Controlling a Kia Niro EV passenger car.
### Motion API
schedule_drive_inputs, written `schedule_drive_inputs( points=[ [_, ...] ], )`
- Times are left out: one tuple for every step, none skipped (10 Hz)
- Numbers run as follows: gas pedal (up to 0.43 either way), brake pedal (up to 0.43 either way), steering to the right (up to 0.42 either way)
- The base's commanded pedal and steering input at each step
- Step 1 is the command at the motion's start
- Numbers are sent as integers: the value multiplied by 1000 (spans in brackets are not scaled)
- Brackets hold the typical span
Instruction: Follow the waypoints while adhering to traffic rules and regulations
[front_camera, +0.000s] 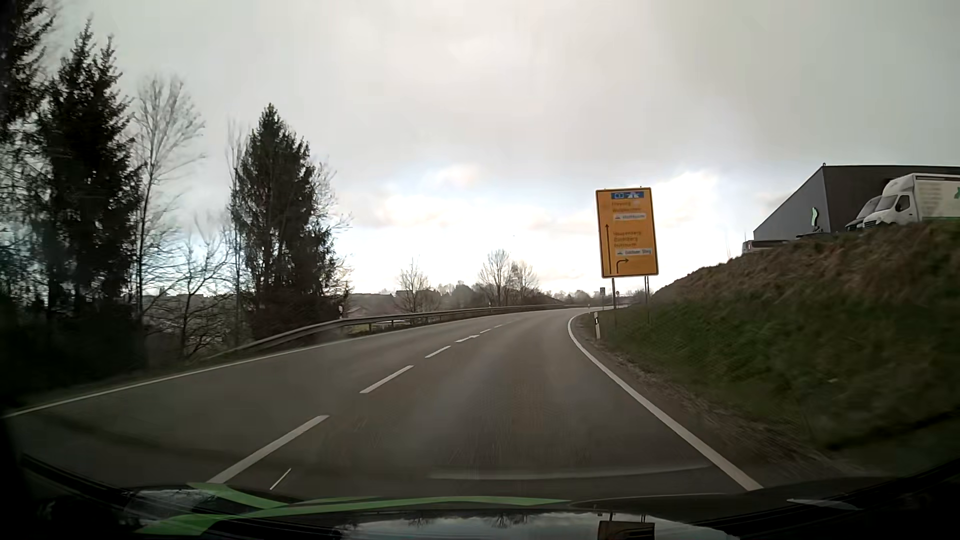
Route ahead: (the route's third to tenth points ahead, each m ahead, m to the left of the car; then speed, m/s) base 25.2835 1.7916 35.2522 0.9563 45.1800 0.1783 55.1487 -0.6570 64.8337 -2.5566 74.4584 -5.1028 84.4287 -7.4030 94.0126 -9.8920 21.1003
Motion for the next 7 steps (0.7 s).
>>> schedule_drive_inputs(
  points=[
    [177,0,15],
    [169,0,12],
    [169,0,11],
    [169,0,10],
    [169,0,10],
    [169,0,9],
    [169,0,9]
  ],
)
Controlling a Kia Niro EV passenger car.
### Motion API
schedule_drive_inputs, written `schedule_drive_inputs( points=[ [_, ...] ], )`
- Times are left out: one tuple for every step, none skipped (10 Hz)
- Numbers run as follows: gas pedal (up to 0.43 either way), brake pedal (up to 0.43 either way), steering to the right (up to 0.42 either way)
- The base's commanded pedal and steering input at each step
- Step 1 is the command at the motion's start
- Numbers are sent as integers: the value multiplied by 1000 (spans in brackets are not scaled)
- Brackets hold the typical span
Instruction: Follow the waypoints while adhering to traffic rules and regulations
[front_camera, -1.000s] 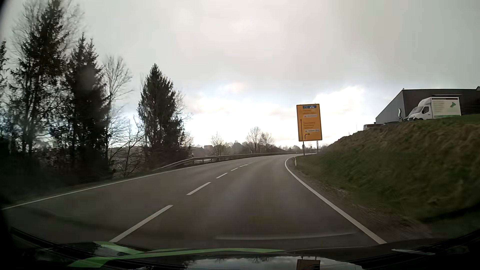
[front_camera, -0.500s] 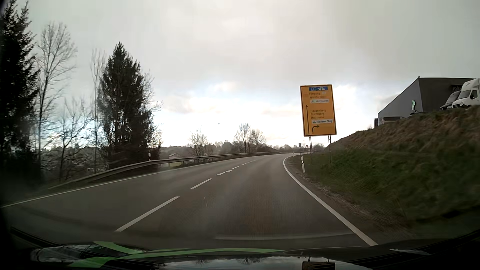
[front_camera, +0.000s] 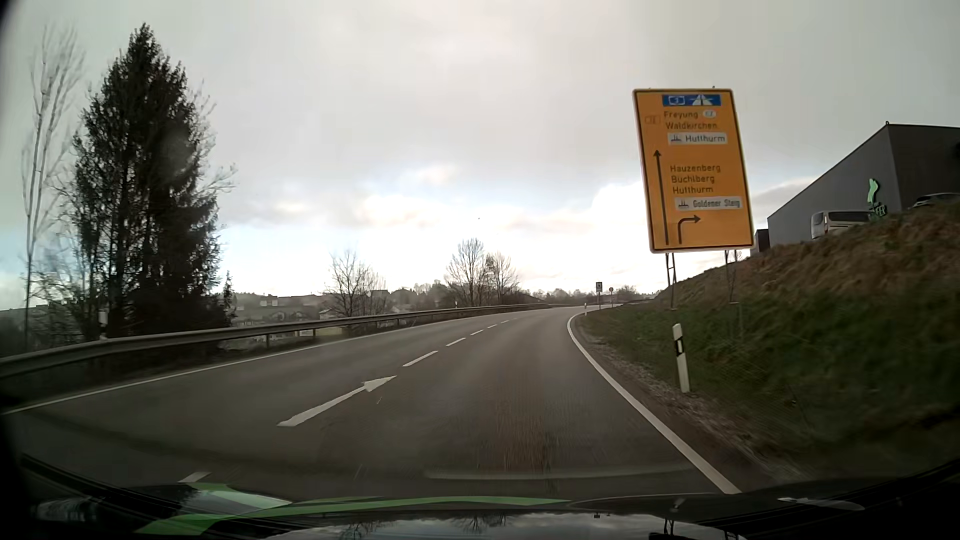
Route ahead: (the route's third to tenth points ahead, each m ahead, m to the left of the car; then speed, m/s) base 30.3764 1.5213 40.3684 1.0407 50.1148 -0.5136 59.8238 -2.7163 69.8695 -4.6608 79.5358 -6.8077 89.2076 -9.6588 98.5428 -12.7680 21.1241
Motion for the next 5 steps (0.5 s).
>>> schedule_drive_inputs(
  points=[
    [169,0,9],
    [169,0,9],
    [169,0,10],
    [169,0,10],
    [169,0,10]
  ],
)
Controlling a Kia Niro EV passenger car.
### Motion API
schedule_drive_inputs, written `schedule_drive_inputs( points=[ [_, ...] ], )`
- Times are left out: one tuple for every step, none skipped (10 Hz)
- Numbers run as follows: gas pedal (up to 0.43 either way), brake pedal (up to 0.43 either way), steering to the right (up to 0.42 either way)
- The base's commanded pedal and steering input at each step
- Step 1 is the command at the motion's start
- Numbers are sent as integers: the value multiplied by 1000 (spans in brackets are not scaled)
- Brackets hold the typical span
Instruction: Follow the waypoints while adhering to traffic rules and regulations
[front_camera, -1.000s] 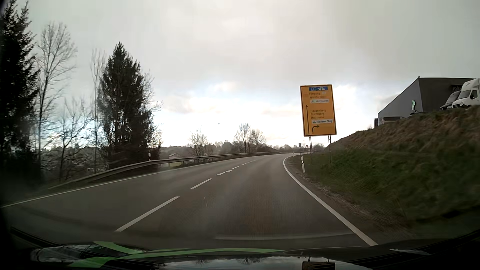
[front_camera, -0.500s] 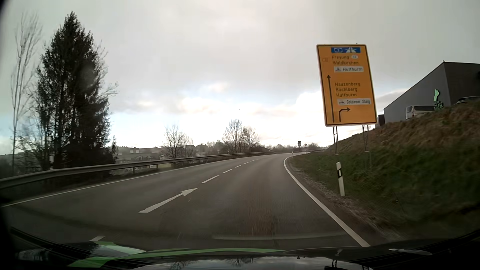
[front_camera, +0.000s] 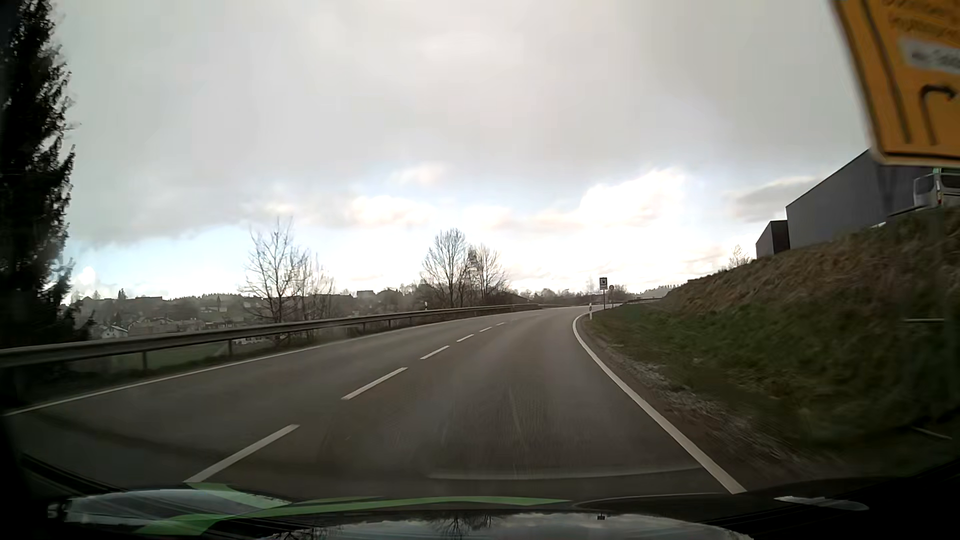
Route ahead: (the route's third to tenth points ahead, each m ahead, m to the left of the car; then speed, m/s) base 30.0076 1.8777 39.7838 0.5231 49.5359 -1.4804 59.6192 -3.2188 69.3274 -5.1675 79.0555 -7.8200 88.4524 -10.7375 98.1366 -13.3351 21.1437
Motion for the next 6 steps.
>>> schedule_drive_inputs(
  points=[
    [169,0,11],
    [169,0,11],
    [169,0,11],
    [169,0,11],
    [169,0,12],
    [169,0,12]
  ],
)
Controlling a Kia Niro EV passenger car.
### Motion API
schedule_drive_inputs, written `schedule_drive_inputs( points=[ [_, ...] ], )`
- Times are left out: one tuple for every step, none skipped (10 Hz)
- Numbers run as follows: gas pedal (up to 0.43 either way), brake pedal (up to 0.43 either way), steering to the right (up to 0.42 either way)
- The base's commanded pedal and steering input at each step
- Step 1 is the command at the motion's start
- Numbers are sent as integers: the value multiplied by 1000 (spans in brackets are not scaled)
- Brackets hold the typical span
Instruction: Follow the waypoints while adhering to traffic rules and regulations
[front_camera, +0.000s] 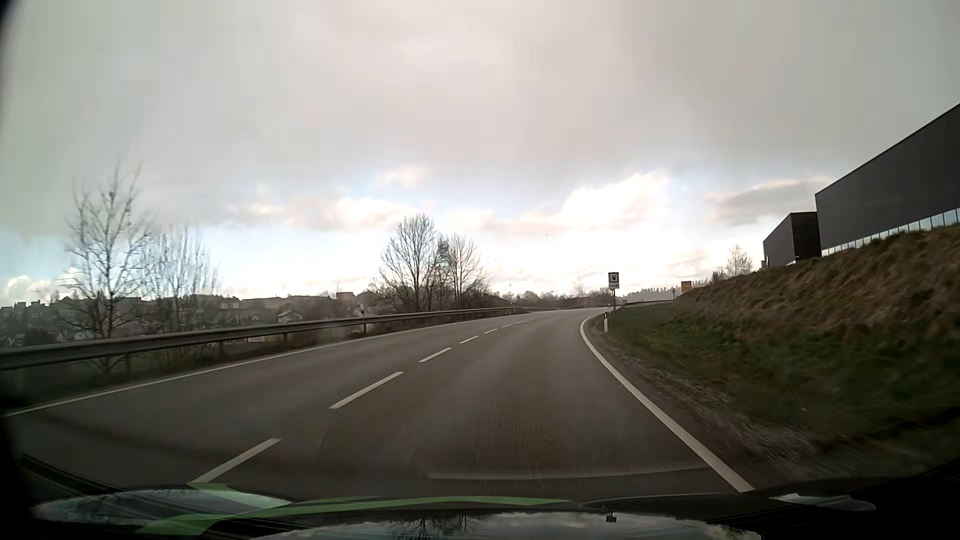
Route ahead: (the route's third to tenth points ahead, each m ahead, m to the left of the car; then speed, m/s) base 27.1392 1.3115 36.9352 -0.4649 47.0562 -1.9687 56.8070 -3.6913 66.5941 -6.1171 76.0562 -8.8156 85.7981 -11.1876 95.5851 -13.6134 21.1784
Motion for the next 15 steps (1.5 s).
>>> schedule_drive_inputs(
  points=[
    [169,0,12],
    [169,0,12],
    [169,0,13],
    [169,0,15],
    [169,0,15],
    [169,0,16],
    [169,0,16],
    [169,0,16],
    [169,0,16],
    [169,0,16],
    [169,0,16],
    [169,0,16],
    [169,0,16],
    [169,0,17],
    [169,0,18]
  ],
)
